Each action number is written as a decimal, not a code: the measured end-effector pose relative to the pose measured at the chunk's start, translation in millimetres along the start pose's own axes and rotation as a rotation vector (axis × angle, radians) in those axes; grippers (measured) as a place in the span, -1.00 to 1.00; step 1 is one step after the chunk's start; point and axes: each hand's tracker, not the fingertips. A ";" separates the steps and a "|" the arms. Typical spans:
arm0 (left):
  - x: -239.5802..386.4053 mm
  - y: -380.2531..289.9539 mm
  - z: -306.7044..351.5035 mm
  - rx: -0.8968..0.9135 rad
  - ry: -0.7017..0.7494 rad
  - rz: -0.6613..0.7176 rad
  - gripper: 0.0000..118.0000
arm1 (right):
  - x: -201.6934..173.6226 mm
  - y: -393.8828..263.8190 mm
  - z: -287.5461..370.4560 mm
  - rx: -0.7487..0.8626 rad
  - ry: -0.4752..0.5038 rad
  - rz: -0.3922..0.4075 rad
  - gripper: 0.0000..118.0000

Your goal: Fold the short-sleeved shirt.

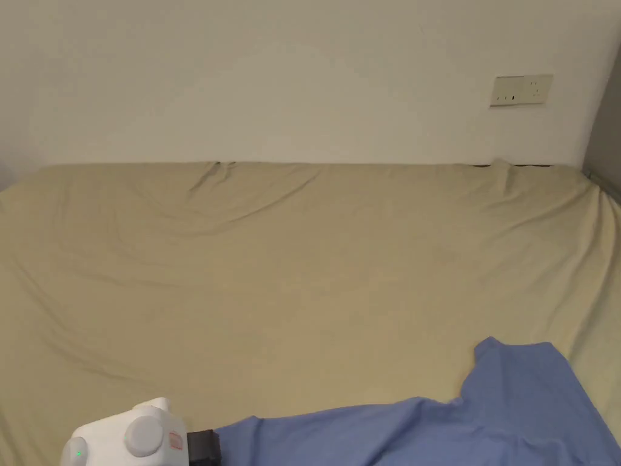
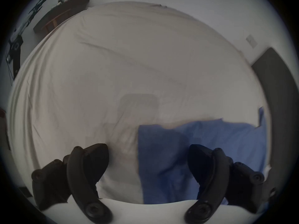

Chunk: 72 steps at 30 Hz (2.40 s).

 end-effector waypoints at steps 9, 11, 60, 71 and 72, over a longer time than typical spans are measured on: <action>31.4 -25.8 26.2 0.165 -0.008 -0.203 -0.91 | 2.1 36.1 -55.7 -0.035 -0.014 0.062 0.82; 30.9 -25.9 37.8 0.180 -0.016 -0.173 -0.91 | 4.4 51.1 -78.4 -0.081 -0.032 0.077 1.00; -6.9 -175.4 466.0 1.468 -0.240 0.031 -0.91 | -47.9 122.5 240.8 0.965 0.120 0.036 -0.82; 31.0 -5.0 472.6 1.313 -0.354 -0.001 -0.91 | -72.2 274.1 172.1 0.981 -0.002 0.187 -0.82; 33.4 12.7 466.8 1.288 -0.393 0.023 -0.91 | -68.2 287.9 159.8 0.977 -0.013 0.200 -0.82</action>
